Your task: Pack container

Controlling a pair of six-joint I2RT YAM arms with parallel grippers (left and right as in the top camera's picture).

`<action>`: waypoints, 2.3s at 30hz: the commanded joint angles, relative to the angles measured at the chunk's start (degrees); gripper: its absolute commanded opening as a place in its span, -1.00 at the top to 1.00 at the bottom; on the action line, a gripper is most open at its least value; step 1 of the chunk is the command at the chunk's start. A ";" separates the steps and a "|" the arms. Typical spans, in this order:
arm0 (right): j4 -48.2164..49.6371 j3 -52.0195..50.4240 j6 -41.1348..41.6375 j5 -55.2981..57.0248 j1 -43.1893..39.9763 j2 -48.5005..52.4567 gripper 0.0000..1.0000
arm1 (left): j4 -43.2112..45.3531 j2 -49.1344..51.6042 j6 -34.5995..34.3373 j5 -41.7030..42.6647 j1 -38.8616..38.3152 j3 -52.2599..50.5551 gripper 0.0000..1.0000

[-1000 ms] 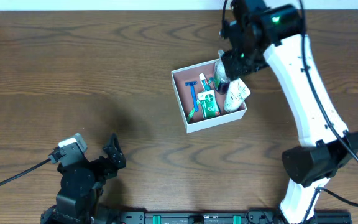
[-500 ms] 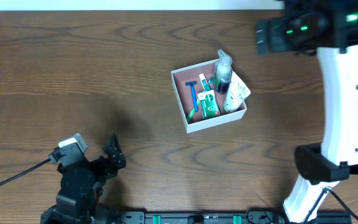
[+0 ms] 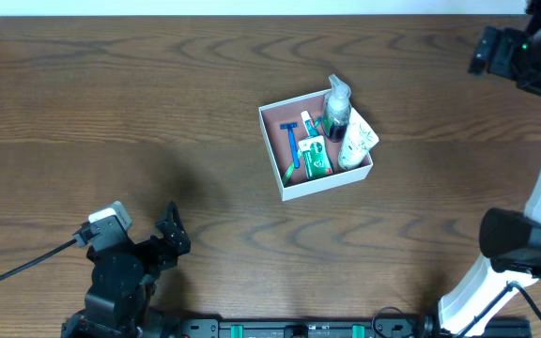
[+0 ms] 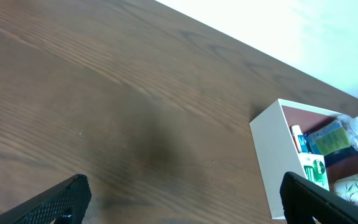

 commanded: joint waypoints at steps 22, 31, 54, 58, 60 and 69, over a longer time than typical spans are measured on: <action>5.60 -17.16 1.40 -1.60 -3.82 -0.44 -0.98 | 0.11 -0.35 -0.46 -0.52 0.17 0.00 -0.96; 5.60 -17.16 1.40 -1.60 -3.82 -0.44 -0.99 | 0.11 -0.35 -0.46 -0.52 0.17 0.00 -0.96; 5.60 -17.16 1.40 -1.60 -3.82 -0.44 -0.99 | 16.20 -6.23 21.94 11.32 13.09 -4.90 -0.96; 5.62 -17.16 1.40 -1.60 -3.82 -0.44 -0.98 | 20.65 -9.66 22.23 11.43 14.40 -8.63 -0.96; 5.60 -17.16 1.40 -1.60 -3.82 -0.44 -0.99 | 22.14 -11.39 24.41 12.79 14.49 -10.47 -0.96; 5.60 -17.16 1.40 -1.60 -3.82 -0.44 -0.99 | 31.06 -15.13 32.46 16.33 15.08 -18.25 -0.96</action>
